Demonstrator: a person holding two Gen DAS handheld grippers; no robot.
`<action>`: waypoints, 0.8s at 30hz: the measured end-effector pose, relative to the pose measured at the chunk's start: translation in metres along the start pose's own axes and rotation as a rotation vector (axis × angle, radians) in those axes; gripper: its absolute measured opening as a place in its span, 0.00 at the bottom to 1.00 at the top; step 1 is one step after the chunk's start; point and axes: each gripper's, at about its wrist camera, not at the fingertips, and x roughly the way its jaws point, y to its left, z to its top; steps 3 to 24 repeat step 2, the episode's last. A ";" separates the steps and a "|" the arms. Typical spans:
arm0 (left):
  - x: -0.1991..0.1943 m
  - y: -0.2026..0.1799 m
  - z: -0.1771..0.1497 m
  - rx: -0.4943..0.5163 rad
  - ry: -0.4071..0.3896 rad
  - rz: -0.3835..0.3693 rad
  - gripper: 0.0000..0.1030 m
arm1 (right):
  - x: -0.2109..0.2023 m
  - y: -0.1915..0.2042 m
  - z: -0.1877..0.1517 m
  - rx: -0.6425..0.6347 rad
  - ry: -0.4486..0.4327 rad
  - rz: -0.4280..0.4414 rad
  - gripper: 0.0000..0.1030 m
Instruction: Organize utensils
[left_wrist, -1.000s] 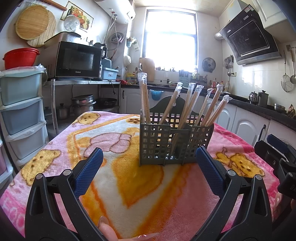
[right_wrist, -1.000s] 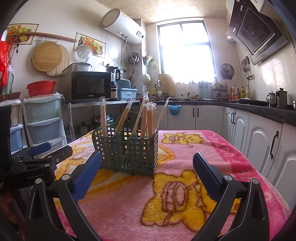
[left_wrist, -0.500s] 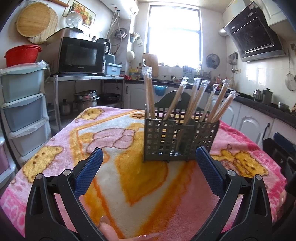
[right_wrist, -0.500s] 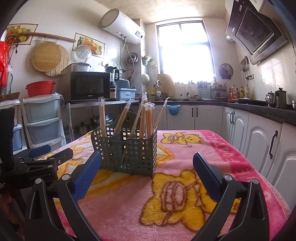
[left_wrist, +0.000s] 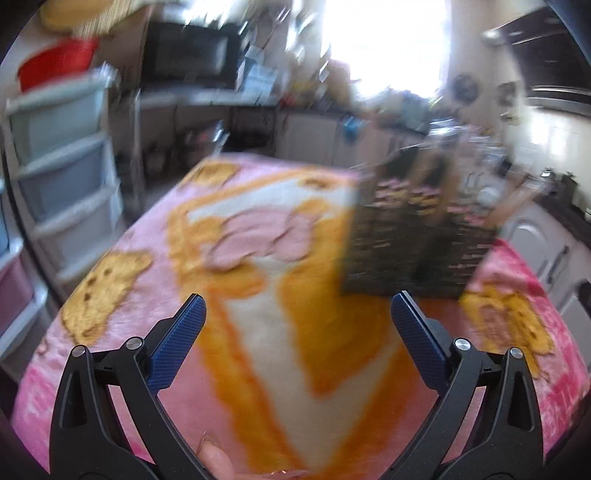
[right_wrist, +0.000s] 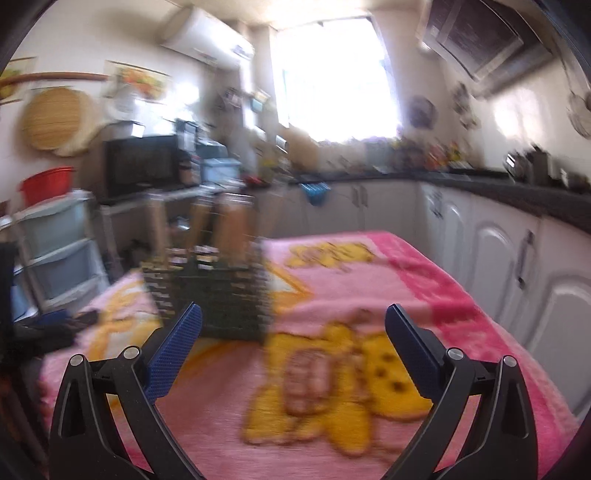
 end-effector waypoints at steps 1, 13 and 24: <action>0.014 0.014 0.006 -0.009 0.070 0.040 0.90 | 0.015 -0.012 0.005 0.002 0.074 -0.068 0.94; 0.034 0.033 0.012 -0.019 0.150 0.126 0.90 | 0.032 -0.023 0.007 -0.004 0.160 -0.129 0.94; 0.034 0.033 0.012 -0.019 0.150 0.126 0.90 | 0.032 -0.023 0.007 -0.004 0.160 -0.129 0.94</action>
